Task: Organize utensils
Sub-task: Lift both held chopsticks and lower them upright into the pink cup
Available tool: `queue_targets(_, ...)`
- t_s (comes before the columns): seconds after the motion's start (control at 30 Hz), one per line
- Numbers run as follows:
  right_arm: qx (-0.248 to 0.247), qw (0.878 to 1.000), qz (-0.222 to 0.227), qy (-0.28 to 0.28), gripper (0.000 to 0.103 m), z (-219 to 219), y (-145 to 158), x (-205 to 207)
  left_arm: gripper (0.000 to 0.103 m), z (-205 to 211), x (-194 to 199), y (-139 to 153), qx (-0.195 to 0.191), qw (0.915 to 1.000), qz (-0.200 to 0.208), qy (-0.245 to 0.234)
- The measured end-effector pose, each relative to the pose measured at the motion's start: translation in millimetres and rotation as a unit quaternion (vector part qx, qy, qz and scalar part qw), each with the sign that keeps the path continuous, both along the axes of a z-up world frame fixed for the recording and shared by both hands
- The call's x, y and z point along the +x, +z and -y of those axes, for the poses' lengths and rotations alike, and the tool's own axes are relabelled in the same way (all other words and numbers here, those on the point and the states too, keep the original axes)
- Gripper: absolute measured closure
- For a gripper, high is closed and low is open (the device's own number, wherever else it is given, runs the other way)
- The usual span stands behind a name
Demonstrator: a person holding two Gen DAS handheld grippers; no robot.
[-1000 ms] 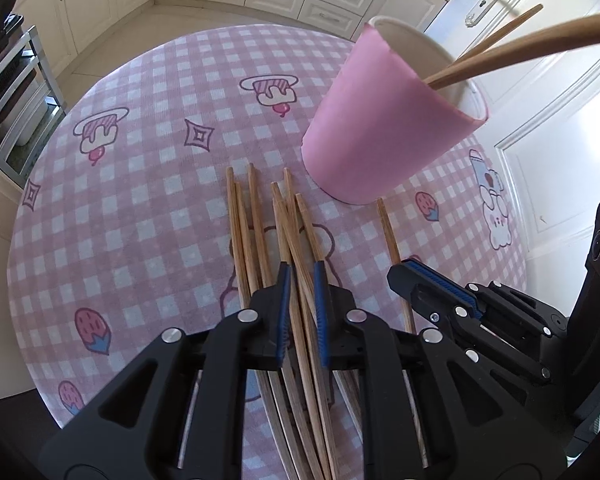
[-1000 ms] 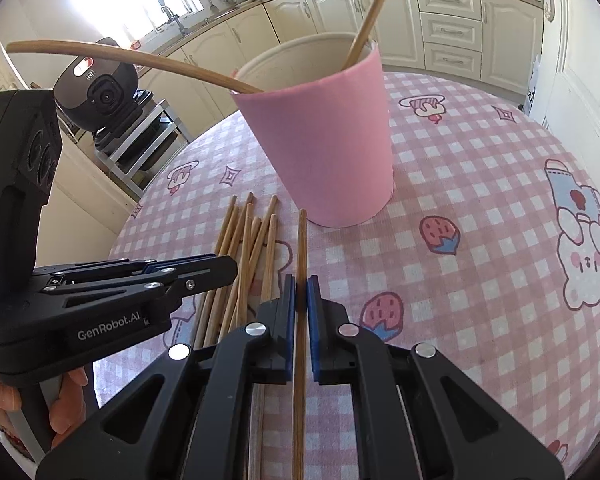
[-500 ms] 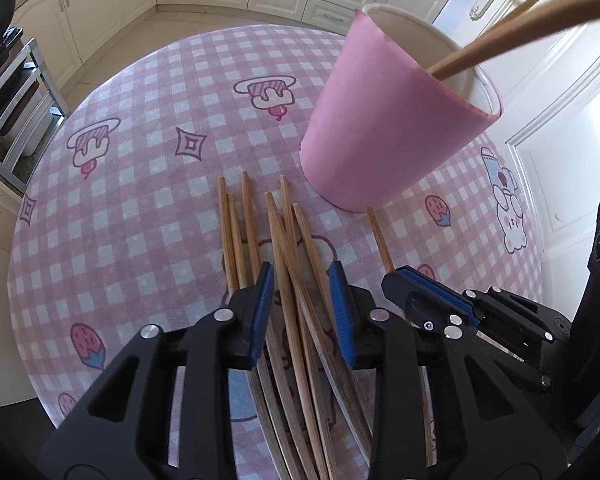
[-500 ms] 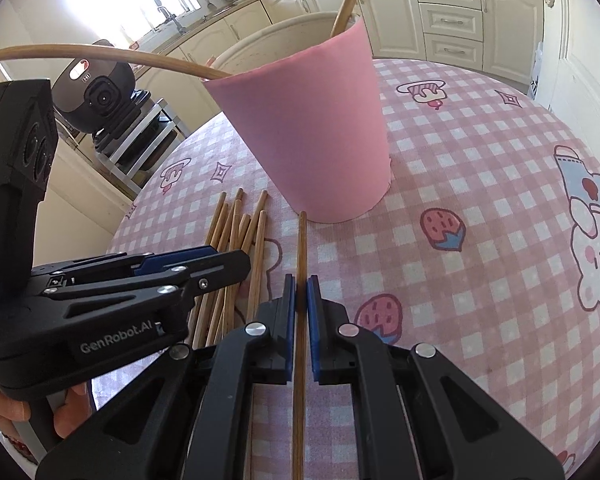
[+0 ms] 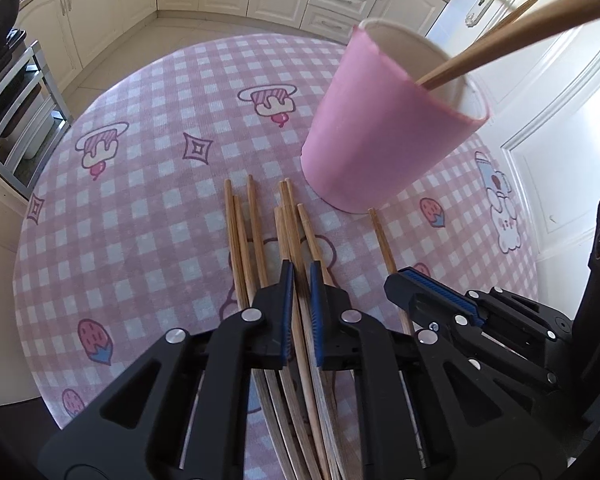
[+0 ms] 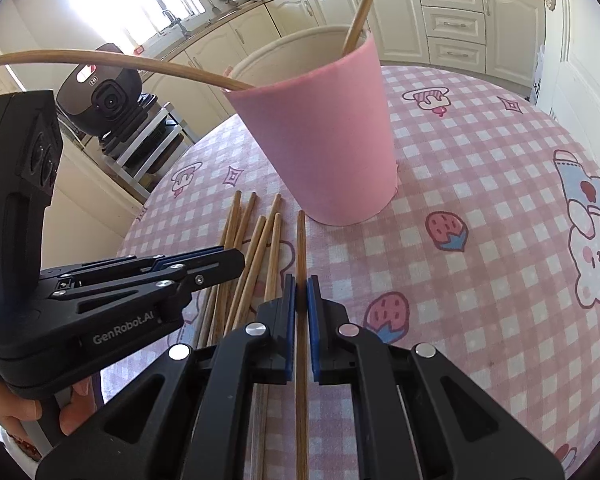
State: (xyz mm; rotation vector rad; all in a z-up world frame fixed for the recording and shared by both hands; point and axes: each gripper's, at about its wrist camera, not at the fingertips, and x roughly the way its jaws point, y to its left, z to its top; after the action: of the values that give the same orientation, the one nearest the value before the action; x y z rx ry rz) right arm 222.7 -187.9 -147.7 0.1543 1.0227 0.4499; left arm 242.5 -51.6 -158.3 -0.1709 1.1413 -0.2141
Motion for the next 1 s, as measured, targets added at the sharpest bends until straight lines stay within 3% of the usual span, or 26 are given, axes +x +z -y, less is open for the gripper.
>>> queue_targets(0.2, 0.015, 0.999, 0.031, -0.006, 0.098, 5, 22, -15, 0.095, -17, -21, 34, -0.028, 0.9987, 0.043, -0.003)
queue_targets(0.47, 0.025, 0.995, 0.101, -0.014, 0.098, 12, 76, -40, 0.096, -41, -53, 86, -0.062, 0.9924, 0.106, -0.004)
queue_targets(0.7, 0.001, 0.983, 0.182, -0.026, 0.098, 18, 121, -59, 0.097, -56, -78, 127, -0.076, 0.9839, 0.162, -0.002)
queue_targets(1.0, -0.005, 0.967, 0.251, -0.049, 0.098, 23, 150, -63, 0.097, -70, -79, 156, -0.072, 0.9768, 0.202, 0.010)
